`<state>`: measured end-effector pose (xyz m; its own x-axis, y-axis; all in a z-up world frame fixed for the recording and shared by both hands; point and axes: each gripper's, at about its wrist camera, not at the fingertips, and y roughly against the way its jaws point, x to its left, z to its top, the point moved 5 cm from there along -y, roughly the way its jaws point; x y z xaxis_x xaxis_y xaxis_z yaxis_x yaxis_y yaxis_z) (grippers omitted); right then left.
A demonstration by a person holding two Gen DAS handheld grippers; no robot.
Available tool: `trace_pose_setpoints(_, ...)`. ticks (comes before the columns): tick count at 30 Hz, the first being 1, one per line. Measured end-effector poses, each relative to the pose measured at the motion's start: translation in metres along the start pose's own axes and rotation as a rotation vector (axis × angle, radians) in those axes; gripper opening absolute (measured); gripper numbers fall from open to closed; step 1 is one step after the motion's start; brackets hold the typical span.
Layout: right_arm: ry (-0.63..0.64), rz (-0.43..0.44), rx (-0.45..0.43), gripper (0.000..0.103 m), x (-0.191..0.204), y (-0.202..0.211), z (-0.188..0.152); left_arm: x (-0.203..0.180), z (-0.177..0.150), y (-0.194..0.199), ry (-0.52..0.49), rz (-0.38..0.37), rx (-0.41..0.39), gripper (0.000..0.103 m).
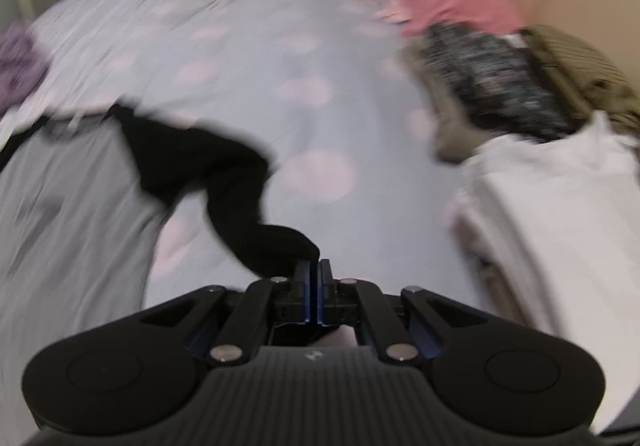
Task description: Fold clothes
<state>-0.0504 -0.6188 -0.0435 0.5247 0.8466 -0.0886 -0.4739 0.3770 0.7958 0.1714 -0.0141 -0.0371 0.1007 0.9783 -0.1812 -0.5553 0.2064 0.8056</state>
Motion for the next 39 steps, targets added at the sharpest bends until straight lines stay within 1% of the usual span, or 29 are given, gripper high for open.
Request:
trace_pose_setpoints(3, -0.057, -0.076, -0.054, 0.003, -0.020, 0.002, 0.013, 0.028, 0.024, 0.009, 0.086, 0.039, -0.072, 0.006)
trace_pose_setpoints(5, -0.091, -0.111, -0.069, 0.003, -0.033, -0.002, 0.020, 0.046, 0.038, 0.009, 0.129, 0.075, -0.103, 0.006)
trace_pose_setpoints(7, -0.115, -0.144, -0.075, 0.003, -0.046, -0.008, 0.025, 0.063, 0.050, 0.005, 0.173, 0.095, -0.119, 0.006)
trace_pose_setpoints(10, -0.144, -0.203, -0.080, 0.003, -0.062, -0.017, 0.032, 0.080, 0.066, -0.006, 0.211, 0.138, -0.131, 0.006)
trace_pose_setpoints(13, -0.176, -0.217, -0.077, 0.003, -0.074, -0.025, 0.035, 0.082, 0.065, -0.016, 0.213, 0.155, -0.122, 0.006)
trace_pose_setpoints(16, -0.164, -0.239, -0.072, 0.003, -0.079, -0.033, 0.034, 0.083, 0.065, -0.026, 0.214, 0.172, -0.111, 0.006)
trace_pose_setpoints(18, -0.162, -0.254, -0.057, 0.003, -0.082, -0.039, 0.031, 0.080, 0.061, -0.031, 0.192, 0.190, -0.101, 0.007)
trace_pose_setpoints(22, -0.177, -0.248, -0.023, 0.003, -0.089, -0.047, 0.025, 0.073, 0.053, -0.038, 0.153, 0.207, -0.074, 0.007)
trace_pose_setpoints(24, -0.177, -0.246, -0.016, 0.003, -0.090, -0.049, 0.022, 0.069, 0.051, -0.038, 0.130, 0.221, -0.077, 0.007)
trace_pose_setpoints(27, -0.173, -0.283, -0.040, 0.003, -0.093, -0.043, 0.024, 0.069, 0.054, -0.033, 0.122, 0.250, -0.103, 0.007)
trace_pose_setpoints(29, -0.172, -0.309, -0.059, 0.003, -0.095, -0.038, 0.026, 0.072, 0.055, -0.032, 0.135, 0.247, -0.101, 0.007)
trace_pose_setpoints(30, -0.170, -0.315, -0.061, 0.004, -0.096, -0.037, 0.027, 0.072, 0.055, -0.032, 0.141, 0.247, -0.099, 0.007)
trace_pose_setpoints(31, -0.169, -0.304, -0.052, 0.004, -0.096, -0.038, 0.026, 0.072, 0.055, -0.033, 0.140, 0.246, -0.096, 0.007)
trace_pose_setpoints(32, -0.169, -0.283, -0.038, 0.005, -0.096, -0.040, 0.025, 0.072, 0.054, -0.034, 0.135, 0.239, -0.090, 0.007)
trace_pose_setpoints(34, -0.173, -0.250, -0.021, 0.011, -0.095, -0.042, 0.022, 0.070, 0.051, -0.036, 0.128, 0.226, -0.077, 0.008)
trace_pose_setpoints(35, -0.176, -0.245, -0.020, 0.018, -0.094, -0.042, 0.022, 0.069, 0.050, -0.036, 0.126, 0.225, -0.074, 0.009)
trace_pose_setpoints(36, -0.179, -0.245, -0.021, 0.022, -0.094, -0.042, 0.022, 0.068, 0.049, -0.036, 0.119, 0.230, -0.076, 0.010)
trace_pose_setpoints(38, -0.196, -0.237, -0.017, 0.025, -0.095, -0.040, 0.022, 0.065, 0.048, -0.033, 0.094, 0.245, -0.096, 0.017)
trace_pose_setpoints(39, -0.206, -0.230, -0.016, 0.027, -0.095, -0.038, 0.022, 0.062, 0.048, -0.029, 0.079, 0.254, -0.112, 0.022)
